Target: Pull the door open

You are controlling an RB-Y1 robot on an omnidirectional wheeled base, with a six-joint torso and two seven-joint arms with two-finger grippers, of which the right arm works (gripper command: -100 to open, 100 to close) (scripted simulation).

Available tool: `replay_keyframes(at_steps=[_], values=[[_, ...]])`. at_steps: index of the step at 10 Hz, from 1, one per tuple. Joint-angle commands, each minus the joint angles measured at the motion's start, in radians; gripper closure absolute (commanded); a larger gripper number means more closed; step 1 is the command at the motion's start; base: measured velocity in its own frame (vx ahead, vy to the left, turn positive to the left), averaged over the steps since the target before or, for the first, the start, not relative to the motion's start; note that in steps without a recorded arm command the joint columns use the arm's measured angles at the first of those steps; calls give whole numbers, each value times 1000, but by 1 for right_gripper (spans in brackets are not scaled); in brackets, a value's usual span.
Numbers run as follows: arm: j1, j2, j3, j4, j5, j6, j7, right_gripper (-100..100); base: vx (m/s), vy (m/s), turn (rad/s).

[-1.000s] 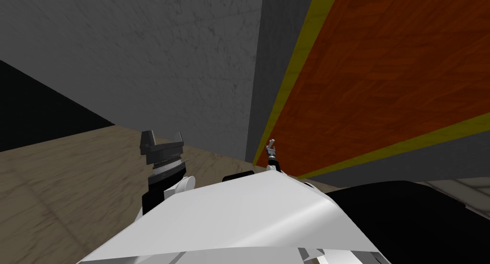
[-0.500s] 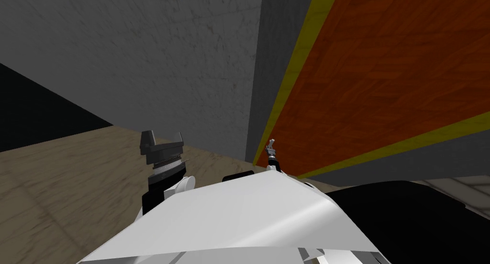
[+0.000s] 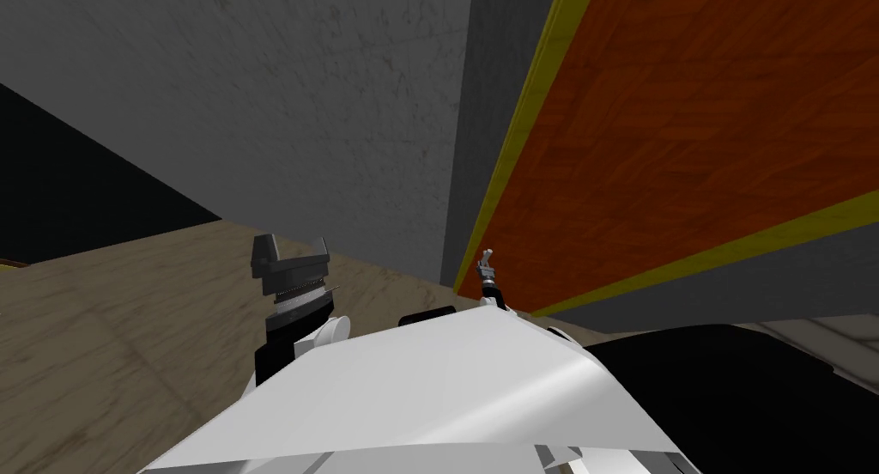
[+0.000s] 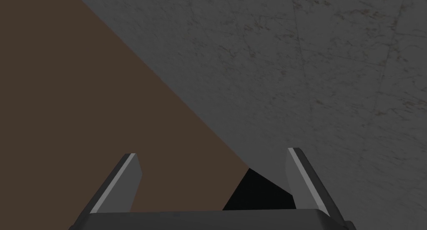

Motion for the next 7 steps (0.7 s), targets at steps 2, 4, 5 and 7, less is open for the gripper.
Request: replay_keyframes(at_steps=[2, 4, 5, 7], values=[[21, -27, 41, -24, 16, 5, -37, 100, -214, -10, 114], [29, -44, 62, -33, 25, 5, -59, 100, -230, -41, 114], [32, -50, 70, -37, 28, 4, -67, 100, -187, 0, 70], [34, -57, 79, -34, 33, -2, -77, 100, -106, 0, 38]])
